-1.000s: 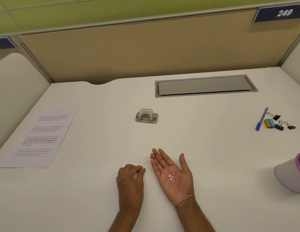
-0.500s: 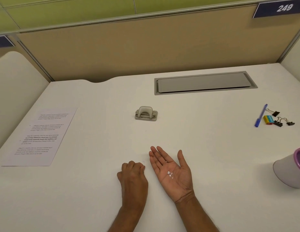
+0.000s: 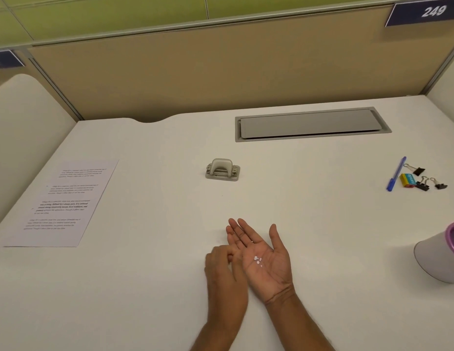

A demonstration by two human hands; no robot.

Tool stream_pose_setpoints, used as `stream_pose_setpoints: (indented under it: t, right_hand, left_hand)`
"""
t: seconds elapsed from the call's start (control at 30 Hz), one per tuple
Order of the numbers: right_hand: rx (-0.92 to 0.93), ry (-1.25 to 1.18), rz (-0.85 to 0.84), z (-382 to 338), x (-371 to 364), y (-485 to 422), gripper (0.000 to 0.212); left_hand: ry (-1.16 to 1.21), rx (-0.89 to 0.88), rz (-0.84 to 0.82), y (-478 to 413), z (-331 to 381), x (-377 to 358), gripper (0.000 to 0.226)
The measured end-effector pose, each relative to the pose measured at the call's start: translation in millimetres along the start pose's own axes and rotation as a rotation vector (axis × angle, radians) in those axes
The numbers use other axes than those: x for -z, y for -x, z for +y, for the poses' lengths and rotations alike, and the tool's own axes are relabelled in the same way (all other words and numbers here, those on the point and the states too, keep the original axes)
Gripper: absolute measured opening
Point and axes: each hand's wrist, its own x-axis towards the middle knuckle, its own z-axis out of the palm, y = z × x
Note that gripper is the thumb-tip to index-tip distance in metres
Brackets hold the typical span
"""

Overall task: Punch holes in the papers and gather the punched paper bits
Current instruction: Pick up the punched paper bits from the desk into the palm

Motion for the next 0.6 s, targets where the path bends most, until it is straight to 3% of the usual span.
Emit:
stream_pose_setpoints:
  t: [0.13, 0.37, 0.5, 0.6]
  right_hand:
    - [-0.008, 0.005, 0.005, -1, 1, -1, 0.076]
    - [-0.004, 0.01, -0.015, -1, 2, -2, 0.077]
    - [0.001, 0.022, -0.018, -1, 2, -1, 0.077]
    - [-0.003, -0.009, -0.016, -1, 2, -1, 0.075]
  left_hand:
    - [0.042, 0.043, -0.11, 15, 13, -13, 0.021]
    - [0.017, 0.051, -0.129, 15, 10, -9, 0.025]
    - [0.079, 0.033, -0.082, 12, 6, -7, 0.02]
    - [0.12, 0.02, 0.044, 6, -4, 1, 0.02]
